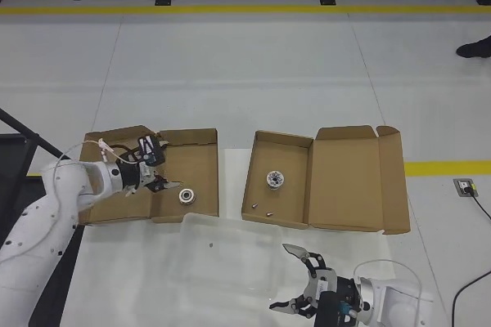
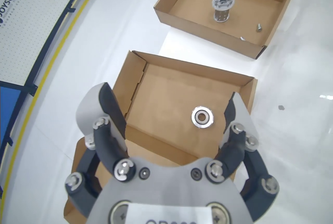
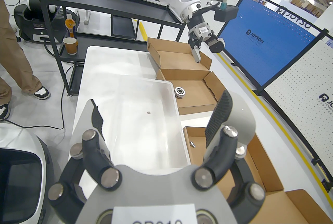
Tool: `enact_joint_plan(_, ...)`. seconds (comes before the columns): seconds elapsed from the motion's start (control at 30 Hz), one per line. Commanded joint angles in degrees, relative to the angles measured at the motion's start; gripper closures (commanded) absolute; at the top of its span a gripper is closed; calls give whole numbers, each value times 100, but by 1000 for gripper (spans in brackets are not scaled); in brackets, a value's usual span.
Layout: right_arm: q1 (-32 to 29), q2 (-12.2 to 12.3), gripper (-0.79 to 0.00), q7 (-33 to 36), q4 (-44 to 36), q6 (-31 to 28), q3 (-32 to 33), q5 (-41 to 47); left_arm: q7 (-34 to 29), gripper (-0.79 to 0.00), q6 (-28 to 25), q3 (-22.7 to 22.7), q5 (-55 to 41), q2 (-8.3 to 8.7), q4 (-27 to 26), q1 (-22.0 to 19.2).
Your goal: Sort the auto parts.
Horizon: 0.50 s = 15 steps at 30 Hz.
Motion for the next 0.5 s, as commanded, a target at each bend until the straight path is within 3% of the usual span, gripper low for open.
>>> enact_joint_plan(0.0,0,0,-785,0,0,0,0,0,-234,-785,-113,-450,-284,136,-537,423)
enact_joint_plan(0.03,0,0,-785,0,0,0,0,0,-364,-785,-200,-646,-406,198,-766,602)
enact_joint_plan(0.47,0,0,-785,0,0,0,0,0,-319,-785,-196,-631,-479,192,-784,653)
